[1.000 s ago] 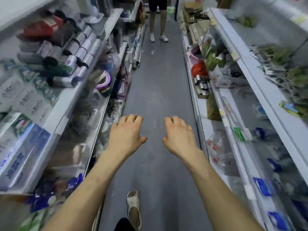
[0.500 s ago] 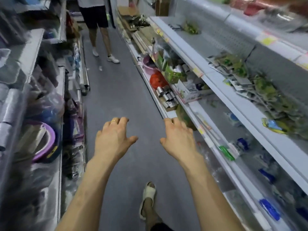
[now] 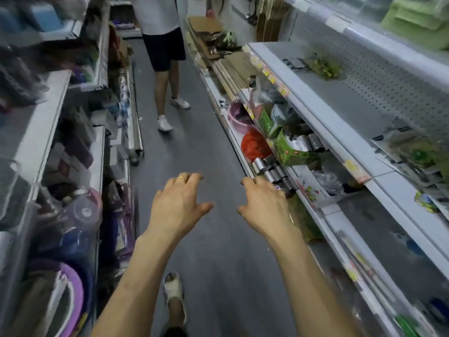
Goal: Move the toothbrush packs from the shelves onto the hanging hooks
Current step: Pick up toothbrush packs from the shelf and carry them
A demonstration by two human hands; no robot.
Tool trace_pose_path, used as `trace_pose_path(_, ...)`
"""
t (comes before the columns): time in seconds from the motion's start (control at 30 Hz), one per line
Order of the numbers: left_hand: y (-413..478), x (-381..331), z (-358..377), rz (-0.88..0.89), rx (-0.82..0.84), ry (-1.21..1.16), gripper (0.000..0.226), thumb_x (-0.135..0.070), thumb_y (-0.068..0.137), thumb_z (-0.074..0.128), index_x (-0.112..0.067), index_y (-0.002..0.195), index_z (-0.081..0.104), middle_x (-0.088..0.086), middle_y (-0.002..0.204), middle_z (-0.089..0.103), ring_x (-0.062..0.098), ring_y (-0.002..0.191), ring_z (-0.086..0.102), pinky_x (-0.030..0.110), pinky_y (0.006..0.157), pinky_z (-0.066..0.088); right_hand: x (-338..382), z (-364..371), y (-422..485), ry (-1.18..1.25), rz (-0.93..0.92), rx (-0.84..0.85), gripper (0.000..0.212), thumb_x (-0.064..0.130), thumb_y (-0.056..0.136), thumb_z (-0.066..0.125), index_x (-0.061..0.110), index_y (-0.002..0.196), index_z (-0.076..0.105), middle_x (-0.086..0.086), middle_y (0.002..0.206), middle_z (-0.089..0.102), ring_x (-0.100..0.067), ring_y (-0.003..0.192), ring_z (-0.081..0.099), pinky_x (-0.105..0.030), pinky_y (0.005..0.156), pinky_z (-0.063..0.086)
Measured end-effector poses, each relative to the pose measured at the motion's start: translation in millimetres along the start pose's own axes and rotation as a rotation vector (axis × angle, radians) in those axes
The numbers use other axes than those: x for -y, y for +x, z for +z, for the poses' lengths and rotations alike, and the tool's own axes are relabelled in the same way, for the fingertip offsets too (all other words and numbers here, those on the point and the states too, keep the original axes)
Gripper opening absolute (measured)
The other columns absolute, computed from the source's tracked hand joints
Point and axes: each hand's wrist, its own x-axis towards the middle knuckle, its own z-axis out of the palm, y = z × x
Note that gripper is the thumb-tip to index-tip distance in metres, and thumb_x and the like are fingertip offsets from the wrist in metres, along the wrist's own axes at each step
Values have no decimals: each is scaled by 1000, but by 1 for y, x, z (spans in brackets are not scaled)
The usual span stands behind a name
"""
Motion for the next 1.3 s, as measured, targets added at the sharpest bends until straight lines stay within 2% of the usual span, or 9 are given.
trace_pose_path(0.1, 90, 23, -1, 98, 58, 6, 72, -58, 90, 70, -30, 150, 43, -5, 151, 47, 26, 136, 46, 45, 100, 47, 10, -1, 73, 32, 101, -15, 54, 29, 91, 71, 21, 140, 49, -5, 136, 55, -32, 130, 52, -50, 105, 44)
trace_pose_path(0.23, 198, 25, -12, 270, 130, 47, 74, -59, 88, 71, -30, 150, 43, -3, 150, 48, 27, 135, 48, 50, 101, 50, 8, -19, 137, 73, 279, -57, 55, 31, 92, 70, 21, 140, 49, -5, 133, 55, -31, 126, 55, -46, 96, 46)
trace_pose_path(0.4, 306, -15, -19, 505, 163, 42, 69, -57, 90, 69, -31, 149, 43, -4, 147, 49, 26, 134, 48, 47, 101, 48, -27, -35, 187, 156, 541, -149, 52, 35, 95, 66, 25, 142, 47, -3, 131, 55, -31, 124, 57, -47, 96, 48)
trace_pose_path(0.6, 428, -76, 8, 666, 184, 36, 64, -57, 90, 68, -30, 143, 45, -5, 136, 53, 25, 126, 51, 43, 92, 51, -86, -33, 253, 221, 724, -173, 55, 39, 95, 67, 25, 144, 47, -2, 139, 52, -28, 129, 55, -47, 98, 51)
trace_pose_path(0.73, 505, -112, 22, 703, 168, 71, 63, -57, 91, 65, -28, 143, 45, -2, 131, 54, 27, 125, 52, 44, 93, 51, -129, -39, 319, 230, 741, -167, 54, 34, 95, 65, 25, 145, 46, -3, 140, 51, -29, 127, 55, -46, 97, 52)
trace_pose_path(0.9, 599, -140, 23, 698, 177, 79, 66, -52, 90, 68, -24, 145, 45, 2, 137, 54, 30, 128, 52, 47, 91, 53, -163, -55, 405, 252, 685, -181, 60, 31, 95, 66, 22, 151, 44, -5, 146, 51, -29, 134, 53, -46, 107, 48)
trace_pose_path(1.0, 654, -150, 29, 701, 177, 69, 65, -49, 89, 69, -25, 146, 48, 3, 137, 56, 32, 127, 54, 50, 93, 54, -180, -64, 449, 262, 664, -181, 59, 31, 97, 65, 21, 151, 44, -5, 144, 52, -28, 130, 54, -46, 104, 50)
trace_pose_path(1.1, 716, -162, 41, 734, 177, 78, 60, -47, 91, 68, -21, 142, 50, 6, 133, 57, 34, 125, 54, 50, 91, 53, -199, -67, 493, 263, 674, -171, 57, 29, 97, 64, 21, 150, 45, -6, 144, 51, -29, 128, 54, -45, 102, 50)
trace_pose_path(1.3, 857, -187, 78, 847, 215, 55, 65, -51, 93, 69, -16, 145, 50, 12, 142, 54, 38, 130, 52, 52, 97, 51, -248, -64, 596, 297, 738, -182, 59, 33, 100, 61, 20, 154, 41, -8, 152, 45, -31, 137, 48, -43, 108, 45)
